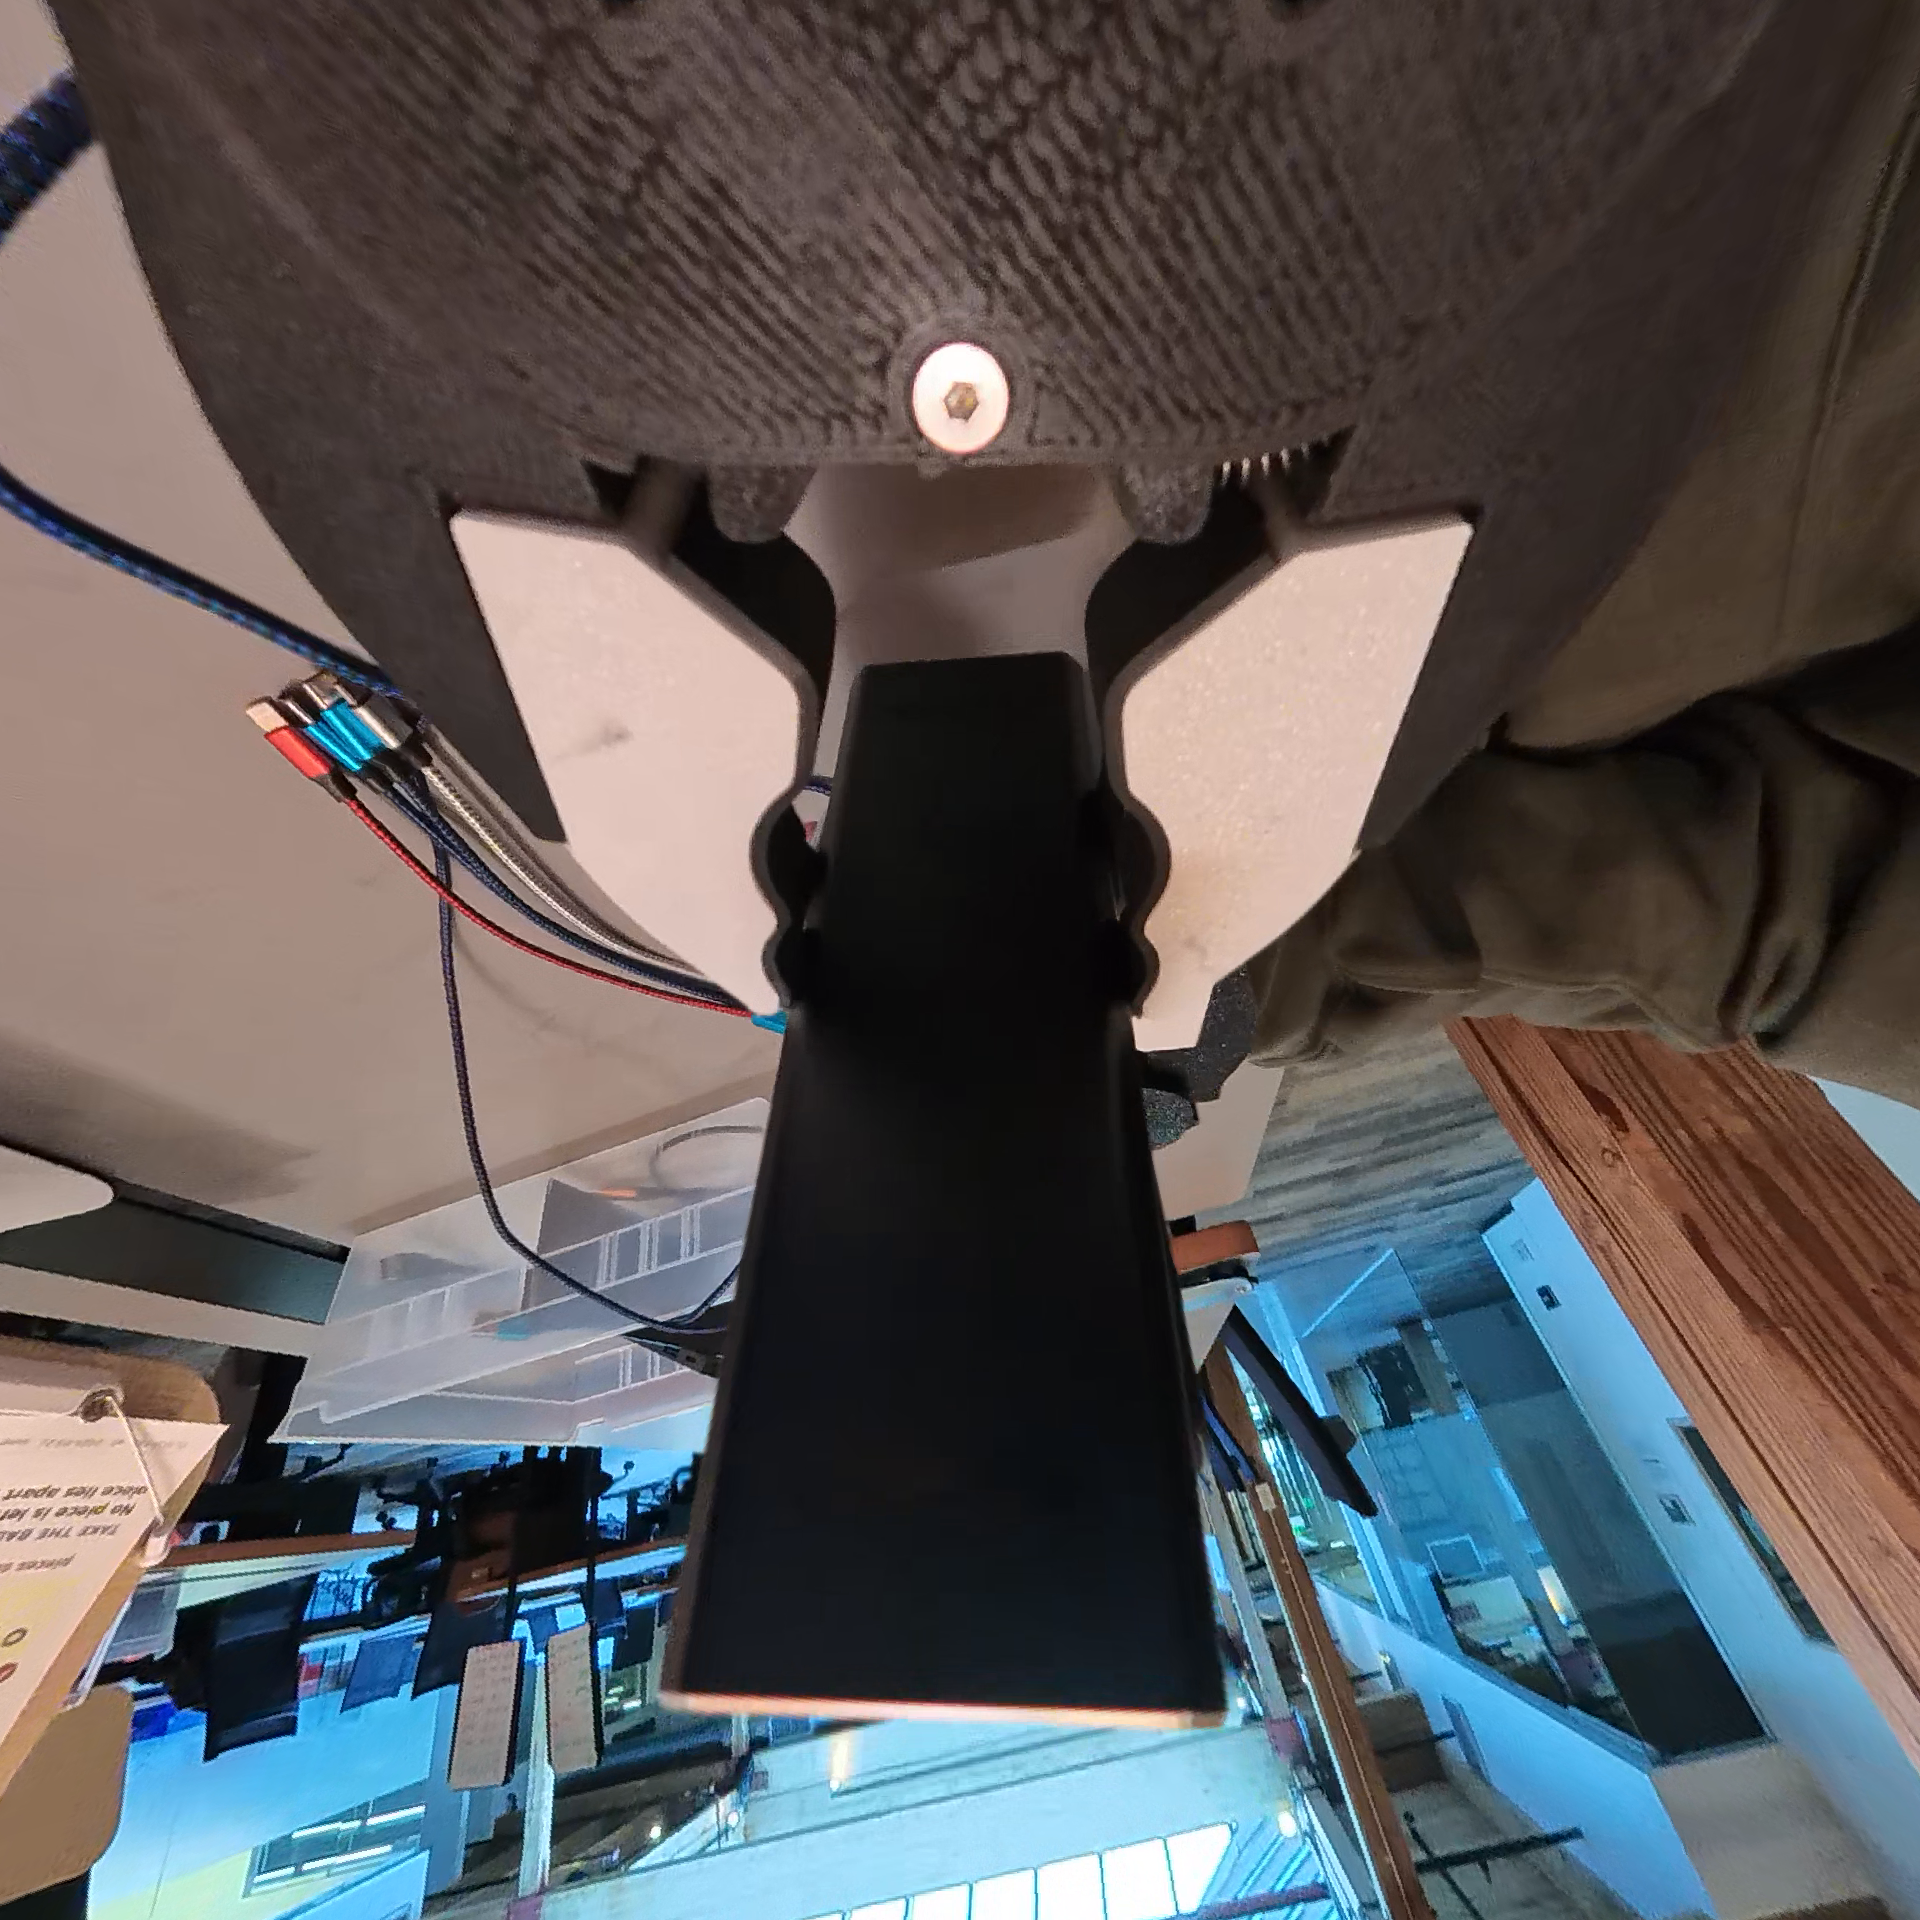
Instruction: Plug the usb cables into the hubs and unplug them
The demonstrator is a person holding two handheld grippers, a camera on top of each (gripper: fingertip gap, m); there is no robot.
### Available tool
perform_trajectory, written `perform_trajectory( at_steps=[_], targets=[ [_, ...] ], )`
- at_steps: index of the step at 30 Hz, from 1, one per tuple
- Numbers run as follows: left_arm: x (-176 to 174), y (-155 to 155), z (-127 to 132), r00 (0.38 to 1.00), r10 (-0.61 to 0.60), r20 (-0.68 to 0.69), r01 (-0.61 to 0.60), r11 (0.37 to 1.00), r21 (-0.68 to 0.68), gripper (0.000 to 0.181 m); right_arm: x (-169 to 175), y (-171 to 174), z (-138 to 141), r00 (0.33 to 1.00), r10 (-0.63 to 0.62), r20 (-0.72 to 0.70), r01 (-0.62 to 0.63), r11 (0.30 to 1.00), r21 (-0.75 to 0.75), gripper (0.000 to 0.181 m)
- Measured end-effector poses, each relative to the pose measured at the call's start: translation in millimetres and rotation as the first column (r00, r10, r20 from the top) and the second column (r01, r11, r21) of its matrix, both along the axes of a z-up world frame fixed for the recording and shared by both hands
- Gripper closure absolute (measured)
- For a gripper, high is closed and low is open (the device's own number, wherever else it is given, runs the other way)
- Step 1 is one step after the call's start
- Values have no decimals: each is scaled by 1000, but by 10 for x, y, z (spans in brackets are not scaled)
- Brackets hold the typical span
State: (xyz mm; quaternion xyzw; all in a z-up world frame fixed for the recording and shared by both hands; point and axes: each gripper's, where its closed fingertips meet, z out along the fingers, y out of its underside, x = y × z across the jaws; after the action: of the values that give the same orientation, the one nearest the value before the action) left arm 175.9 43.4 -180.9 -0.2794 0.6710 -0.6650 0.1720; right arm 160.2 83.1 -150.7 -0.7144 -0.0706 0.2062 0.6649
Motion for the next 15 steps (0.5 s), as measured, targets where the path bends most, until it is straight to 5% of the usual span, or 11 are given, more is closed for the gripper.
perform_trajectory(
  at_steps=[10, 15],
  targets=[
    [43, -33, -25, 997, -8, -73, 8, 1000, 1, 120, 64, -31, 7, 1000, -2, 6, 2, 1000, -1, 121],
    [-5, 354, 268, 983, 182, -31, -181, 982, 54, 108, 507, -309, 232, 987, -154, 38, 152, 987, 51, 121]
  ],
)
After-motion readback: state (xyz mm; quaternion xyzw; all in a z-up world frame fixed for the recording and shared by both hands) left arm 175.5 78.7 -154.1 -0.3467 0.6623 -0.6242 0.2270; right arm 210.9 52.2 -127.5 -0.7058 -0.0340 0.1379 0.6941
